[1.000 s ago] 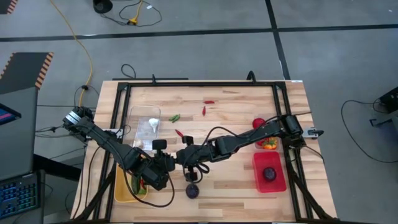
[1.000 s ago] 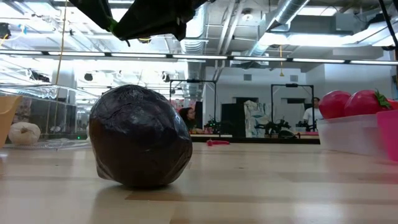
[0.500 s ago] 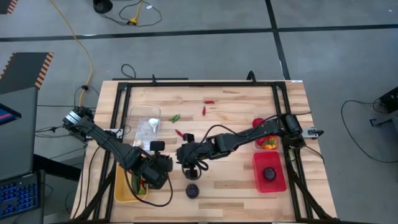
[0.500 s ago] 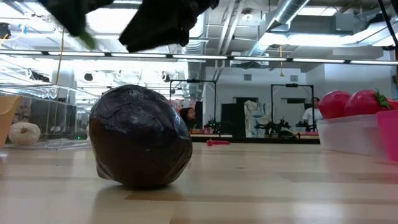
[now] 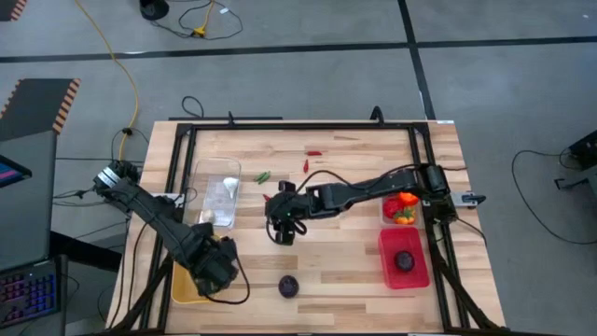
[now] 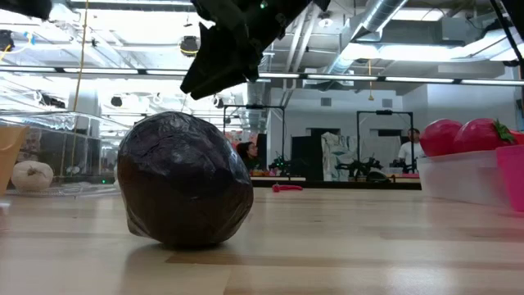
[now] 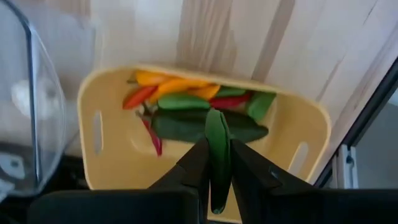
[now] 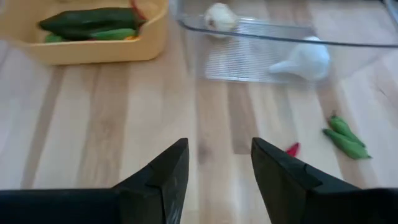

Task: Sort produce into baskets
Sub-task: Put the green chili pepper into the yellow bin, then put the red chili pepper into the yellow bin

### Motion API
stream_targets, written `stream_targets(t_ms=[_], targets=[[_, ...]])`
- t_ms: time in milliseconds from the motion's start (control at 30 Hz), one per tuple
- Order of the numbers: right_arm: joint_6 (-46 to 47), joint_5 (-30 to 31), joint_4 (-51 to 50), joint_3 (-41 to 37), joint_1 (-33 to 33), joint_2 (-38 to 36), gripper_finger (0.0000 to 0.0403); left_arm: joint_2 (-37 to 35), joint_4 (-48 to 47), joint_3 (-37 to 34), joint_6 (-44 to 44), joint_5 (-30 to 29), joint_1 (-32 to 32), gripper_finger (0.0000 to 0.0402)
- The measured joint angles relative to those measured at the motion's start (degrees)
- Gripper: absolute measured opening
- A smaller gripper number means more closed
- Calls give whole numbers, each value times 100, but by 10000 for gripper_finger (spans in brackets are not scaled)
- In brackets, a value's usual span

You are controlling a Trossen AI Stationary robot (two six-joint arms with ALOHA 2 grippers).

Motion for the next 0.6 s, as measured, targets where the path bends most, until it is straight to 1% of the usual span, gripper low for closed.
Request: stream_targets(t_ms=[133,300,467,600], targets=[[86,8,2,0,-174,0,202,0,-162,0,-513,-42,-210,59],[100,9,2,0,-330,0,202,0,-358,0,-948,-236,-337,105],[225,10,2,0,-417,0,202,0,-381,0,-716,-423,-355,148],[339,76,2,0,-478,1,202,0,-375,0,-458,-751,-355,160]])
